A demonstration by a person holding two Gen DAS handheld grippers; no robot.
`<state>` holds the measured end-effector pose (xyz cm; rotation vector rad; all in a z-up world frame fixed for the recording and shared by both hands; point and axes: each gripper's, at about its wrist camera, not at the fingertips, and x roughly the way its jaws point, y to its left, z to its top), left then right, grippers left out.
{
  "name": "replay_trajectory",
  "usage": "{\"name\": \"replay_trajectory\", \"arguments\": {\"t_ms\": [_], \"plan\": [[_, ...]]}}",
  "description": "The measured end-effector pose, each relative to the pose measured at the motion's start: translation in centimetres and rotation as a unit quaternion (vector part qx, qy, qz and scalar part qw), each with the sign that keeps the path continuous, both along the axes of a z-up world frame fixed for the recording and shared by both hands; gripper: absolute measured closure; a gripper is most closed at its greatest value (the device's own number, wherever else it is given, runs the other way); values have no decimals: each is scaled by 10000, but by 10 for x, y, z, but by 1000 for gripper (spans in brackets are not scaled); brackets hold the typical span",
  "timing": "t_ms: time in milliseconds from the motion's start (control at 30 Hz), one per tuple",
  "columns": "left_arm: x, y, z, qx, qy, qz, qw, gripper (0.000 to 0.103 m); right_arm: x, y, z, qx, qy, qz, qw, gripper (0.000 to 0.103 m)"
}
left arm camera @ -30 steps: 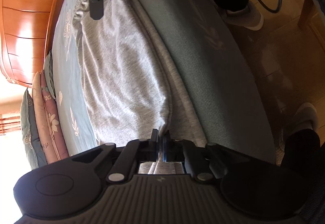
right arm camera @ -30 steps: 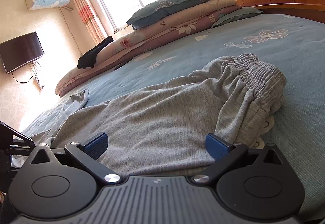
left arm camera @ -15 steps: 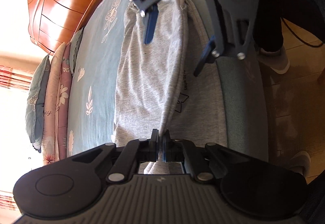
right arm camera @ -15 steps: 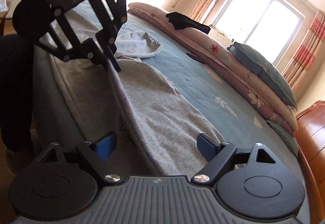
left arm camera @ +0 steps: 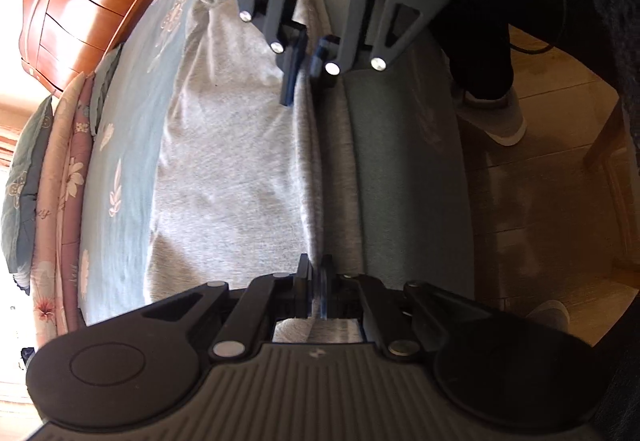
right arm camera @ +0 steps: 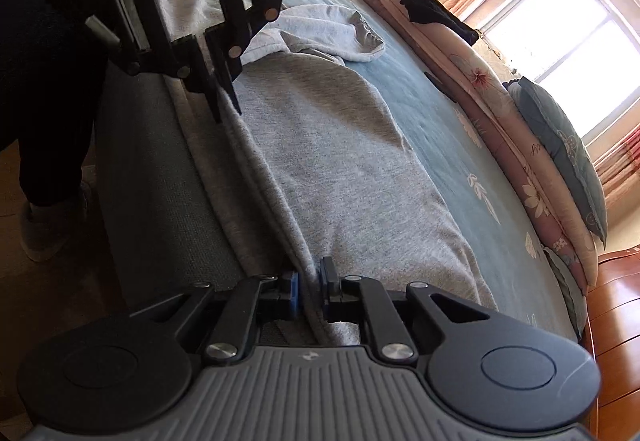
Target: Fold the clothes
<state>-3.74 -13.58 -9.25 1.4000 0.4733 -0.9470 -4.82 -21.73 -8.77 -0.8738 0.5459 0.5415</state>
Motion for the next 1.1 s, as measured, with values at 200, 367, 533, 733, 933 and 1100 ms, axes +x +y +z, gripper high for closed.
{"name": "replay_trajectory", "arguments": {"t_ms": [200,367,533,733,933,1100], "plan": [[0,7,10,-138,180,124,9997,101,-8,-10,12,208,421,53,9989,88],[-3,20,27,-141,476,95,9987,91,-14,-26,30,666,953,169,9931,79],[23,20,59,-1010,519,733,9908,90,1,-62,61,1771,843,-604,9787,61],[63,-13,25,-1460,508,1604,9749,89,51,-84,35,2682,843,-2082,9368,42],[34,8,12,-1534,796,1877,9669,100,25,-96,4,2752,964,-2285,9289,34],[40,9,34,-1661,1109,1862,9620,88,28,-107,21,3216,1004,-2360,9115,31]]}}
